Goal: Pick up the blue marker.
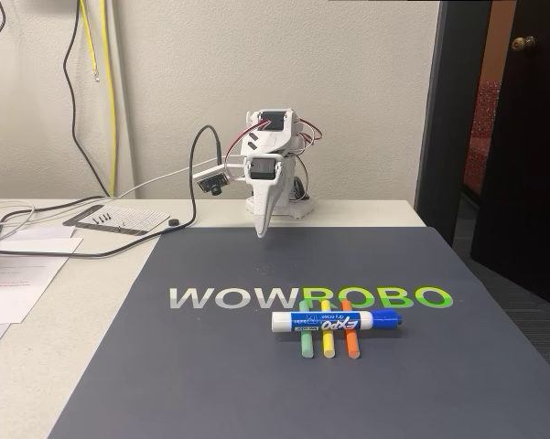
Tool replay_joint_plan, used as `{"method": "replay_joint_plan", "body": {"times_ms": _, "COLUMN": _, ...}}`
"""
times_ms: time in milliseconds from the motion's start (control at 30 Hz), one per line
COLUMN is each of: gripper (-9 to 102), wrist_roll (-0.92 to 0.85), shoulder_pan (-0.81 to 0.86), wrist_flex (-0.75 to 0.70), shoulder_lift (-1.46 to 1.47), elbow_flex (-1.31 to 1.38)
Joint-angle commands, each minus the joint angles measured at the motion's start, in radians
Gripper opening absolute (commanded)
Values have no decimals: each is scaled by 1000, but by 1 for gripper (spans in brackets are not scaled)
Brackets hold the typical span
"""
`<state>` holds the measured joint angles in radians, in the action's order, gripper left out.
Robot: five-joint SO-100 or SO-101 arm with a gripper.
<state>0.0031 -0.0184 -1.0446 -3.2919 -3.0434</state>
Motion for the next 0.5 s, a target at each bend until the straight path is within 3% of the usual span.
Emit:
{"method": "replay_joint_plan", "body": {"times_ms": 0, "gripper": 0, "wrist_roll": -2, "shoulder_pan": -23, "wrist_flex": 0, "shoulder_lift": -57, "elbow_flex": 3}}
{"method": "replay_joint_plan", "body": {"times_ms": 467, "gripper": 0, "wrist_roll": -8, "shoulder_pan": -23, "wrist_flex": 0, "shoulder_lift": -57, "elbow_flex": 3}}
